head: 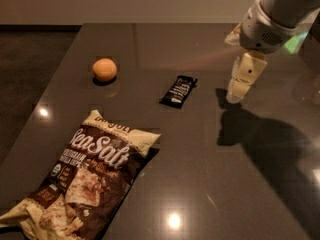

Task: Move rxbar chocolate near brown chip bag

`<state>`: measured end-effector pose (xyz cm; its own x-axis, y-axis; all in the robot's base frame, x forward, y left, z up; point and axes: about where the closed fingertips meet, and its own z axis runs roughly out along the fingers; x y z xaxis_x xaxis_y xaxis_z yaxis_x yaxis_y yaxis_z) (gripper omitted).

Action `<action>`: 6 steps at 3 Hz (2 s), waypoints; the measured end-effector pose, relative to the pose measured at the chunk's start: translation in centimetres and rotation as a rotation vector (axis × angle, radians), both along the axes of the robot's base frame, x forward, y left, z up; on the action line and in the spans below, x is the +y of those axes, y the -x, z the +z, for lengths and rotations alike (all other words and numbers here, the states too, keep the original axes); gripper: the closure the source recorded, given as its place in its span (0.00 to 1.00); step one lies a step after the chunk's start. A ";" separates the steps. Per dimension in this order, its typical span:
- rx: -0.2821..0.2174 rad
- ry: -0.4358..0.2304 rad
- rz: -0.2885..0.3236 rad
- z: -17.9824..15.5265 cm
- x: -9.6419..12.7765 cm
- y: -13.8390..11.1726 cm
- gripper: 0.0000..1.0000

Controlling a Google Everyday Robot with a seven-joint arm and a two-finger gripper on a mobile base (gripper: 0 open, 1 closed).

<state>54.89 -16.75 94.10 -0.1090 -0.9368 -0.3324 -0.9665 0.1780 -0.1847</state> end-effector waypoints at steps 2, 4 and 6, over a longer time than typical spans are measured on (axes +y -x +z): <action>0.026 0.009 0.209 -3.7 3.4 -6.4 0.00; 0.066 0.054 0.324 -6.8 5.8 -8.6 0.00; 0.097 0.067 0.420 -8.8 7.9 -9.2 0.00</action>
Offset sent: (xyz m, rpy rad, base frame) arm 0.0823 0.0434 -0.0468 -0.0242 0.0502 0.2866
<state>64.05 -8.82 85.34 0.2586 -0.9257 -0.2761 -0.9659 -0.2439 -0.0869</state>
